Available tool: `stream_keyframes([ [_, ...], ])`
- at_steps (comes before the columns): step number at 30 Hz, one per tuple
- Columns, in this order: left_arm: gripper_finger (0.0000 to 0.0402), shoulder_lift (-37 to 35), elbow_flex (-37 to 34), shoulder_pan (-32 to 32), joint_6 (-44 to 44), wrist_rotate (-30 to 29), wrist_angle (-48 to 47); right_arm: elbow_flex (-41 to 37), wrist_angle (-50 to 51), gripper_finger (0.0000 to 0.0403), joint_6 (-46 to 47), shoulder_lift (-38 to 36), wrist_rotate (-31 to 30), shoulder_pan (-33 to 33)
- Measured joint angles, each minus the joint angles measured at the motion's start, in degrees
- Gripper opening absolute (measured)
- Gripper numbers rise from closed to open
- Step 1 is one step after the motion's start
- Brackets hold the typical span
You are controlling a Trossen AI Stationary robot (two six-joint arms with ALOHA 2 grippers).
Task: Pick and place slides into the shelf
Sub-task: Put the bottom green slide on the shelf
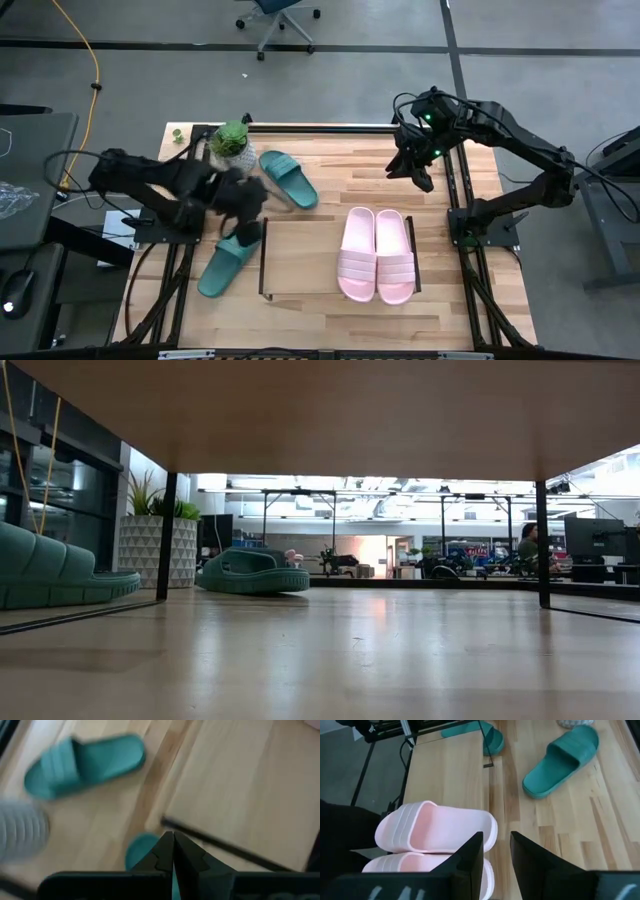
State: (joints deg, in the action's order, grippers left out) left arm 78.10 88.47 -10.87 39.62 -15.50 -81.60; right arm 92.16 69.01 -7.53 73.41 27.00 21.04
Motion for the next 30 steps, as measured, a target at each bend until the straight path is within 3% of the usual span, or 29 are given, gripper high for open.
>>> stream_keyframes([
  [8, 0.0000, -1.81, -0.21, -17.81, 33.05, -10.41, -8.53, 0.00, -1.06, 0.0087, -1.55, 0.00, 0.09, 0.00],
  [17, 0.0001, -1.75, -10.10, -31.66, 61.75, -18.12, -7.12, 0.00, -1.37, 0.0087, -1.96, 0.00, 0.92, 0.00],
  [30, 0.0001, -1.74, -26.51, -35.08, 64.95, -18.40, 12.91, 0.01, -5.62, 0.0087, 4.77, 0.00, 3.20, -0.04],
])
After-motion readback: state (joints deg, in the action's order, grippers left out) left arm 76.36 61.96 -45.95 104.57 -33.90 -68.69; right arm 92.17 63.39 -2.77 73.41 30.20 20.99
